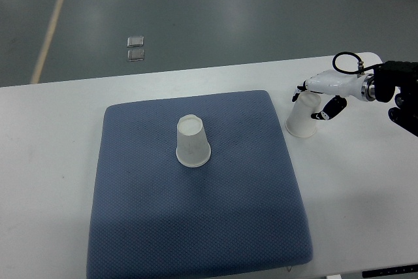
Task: Stack paper cups
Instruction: 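Close the right hand fingers around the white cup and grip it, then lift the cup with the right hand and carry it over the pad cup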
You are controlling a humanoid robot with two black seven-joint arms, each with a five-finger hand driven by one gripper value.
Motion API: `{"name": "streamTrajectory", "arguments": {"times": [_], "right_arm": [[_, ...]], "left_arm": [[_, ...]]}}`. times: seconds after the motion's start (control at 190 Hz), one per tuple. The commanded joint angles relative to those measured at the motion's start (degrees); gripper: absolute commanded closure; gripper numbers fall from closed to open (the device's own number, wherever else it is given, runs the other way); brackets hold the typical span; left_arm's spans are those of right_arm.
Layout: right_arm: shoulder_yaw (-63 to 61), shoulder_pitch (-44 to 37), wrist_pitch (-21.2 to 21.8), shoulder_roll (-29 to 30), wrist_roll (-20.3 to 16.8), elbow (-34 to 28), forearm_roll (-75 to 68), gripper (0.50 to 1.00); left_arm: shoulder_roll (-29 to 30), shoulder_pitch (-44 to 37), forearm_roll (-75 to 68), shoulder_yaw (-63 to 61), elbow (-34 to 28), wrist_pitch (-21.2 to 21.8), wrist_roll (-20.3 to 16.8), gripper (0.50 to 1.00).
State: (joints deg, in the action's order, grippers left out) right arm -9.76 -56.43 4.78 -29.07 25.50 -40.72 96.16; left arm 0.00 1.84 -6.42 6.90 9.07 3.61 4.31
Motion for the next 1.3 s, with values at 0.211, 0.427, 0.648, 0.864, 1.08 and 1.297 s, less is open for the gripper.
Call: {"name": "streamTrajectory", "arguments": {"times": [0.211,0.427,0.648,0.864,1.08,1.297], "right_arm": [[-1.14,-8.08,0.41,-2.14,1.65,-4.64,-1.15,0.932],[-1.32,-18.01,3.22,-4.77,2.01,-14.21,-5.98,0.942],[-1.32,-23.82,5.77,-4.86,1.83,-24.76,-8.97,0.942],[-1.23,-25.75,7.44,-0.82,1.74,-25.11,-9.15,0.944],[-1.05,-25.75,7.97,2.70,1.65,-24.41,-9.32,0.944],[-0.70,-25.57,10.60,6.48,2.01,-24.41,-9.24,0.946]], "left_arm": [[0.00,0.00,0.00,-0.04,-0.02,0.08,0.00,0.500],[0.00,0.00,0.00,0.05,-0.02,-0.01,0.00,0.500],[0.00,0.00,0.00,-0.04,-0.02,0.08,0.00,0.500],[0.00,0.00,0.00,-0.04,-0.02,0.08,0.00,0.500],[0.00,0.00,0.00,-0.04,0.07,-0.01,0.00,0.500],[0.00,0.00,0.00,0.05,-0.02,-0.01,0.00,0.500]]}}
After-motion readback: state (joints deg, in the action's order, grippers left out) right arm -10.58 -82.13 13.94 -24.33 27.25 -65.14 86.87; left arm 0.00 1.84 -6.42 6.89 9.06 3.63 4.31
